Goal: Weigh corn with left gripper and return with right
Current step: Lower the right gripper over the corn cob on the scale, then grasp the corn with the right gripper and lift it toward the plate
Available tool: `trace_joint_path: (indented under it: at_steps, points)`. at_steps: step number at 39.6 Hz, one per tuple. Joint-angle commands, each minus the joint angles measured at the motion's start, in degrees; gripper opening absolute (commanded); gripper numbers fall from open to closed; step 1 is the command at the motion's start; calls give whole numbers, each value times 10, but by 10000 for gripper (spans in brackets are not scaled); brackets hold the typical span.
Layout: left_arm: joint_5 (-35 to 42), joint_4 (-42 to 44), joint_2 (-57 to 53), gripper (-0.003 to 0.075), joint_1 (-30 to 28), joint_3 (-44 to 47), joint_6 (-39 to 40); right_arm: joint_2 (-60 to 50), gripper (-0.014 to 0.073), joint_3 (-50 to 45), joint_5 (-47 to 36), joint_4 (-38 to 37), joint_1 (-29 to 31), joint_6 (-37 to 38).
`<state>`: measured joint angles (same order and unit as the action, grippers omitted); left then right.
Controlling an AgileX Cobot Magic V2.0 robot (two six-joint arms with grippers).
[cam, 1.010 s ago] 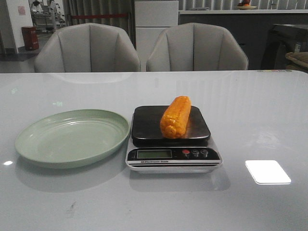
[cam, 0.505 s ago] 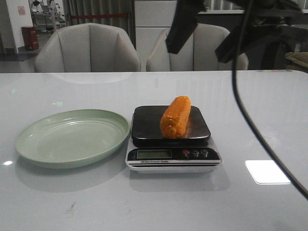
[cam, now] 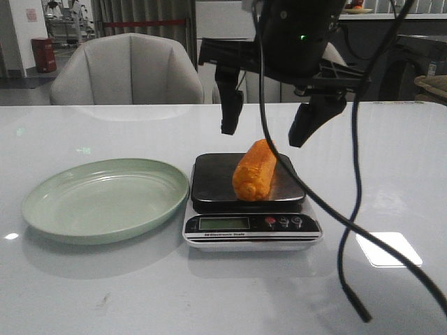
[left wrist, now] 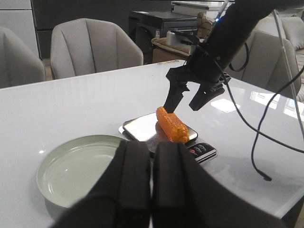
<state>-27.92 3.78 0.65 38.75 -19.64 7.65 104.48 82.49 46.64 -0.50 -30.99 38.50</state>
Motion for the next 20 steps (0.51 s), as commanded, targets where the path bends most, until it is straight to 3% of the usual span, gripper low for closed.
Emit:
trace_joint_path:
  at_steps: [1,7,16,20]
  points:
    - [44,0,6,114,-1,-15,-1,1,605,37,15,-16,-5,29]
    - [44,0,6,114,-1,-15,-1,47,592,66,56,-24,-19,47]
    - [44,0,6,114,-1,-15,-1,107,339,129,103,-35,-32,50]
    - [44,0,6,114,-1,-15,-1,109,276,155,99,-35,-43,49]
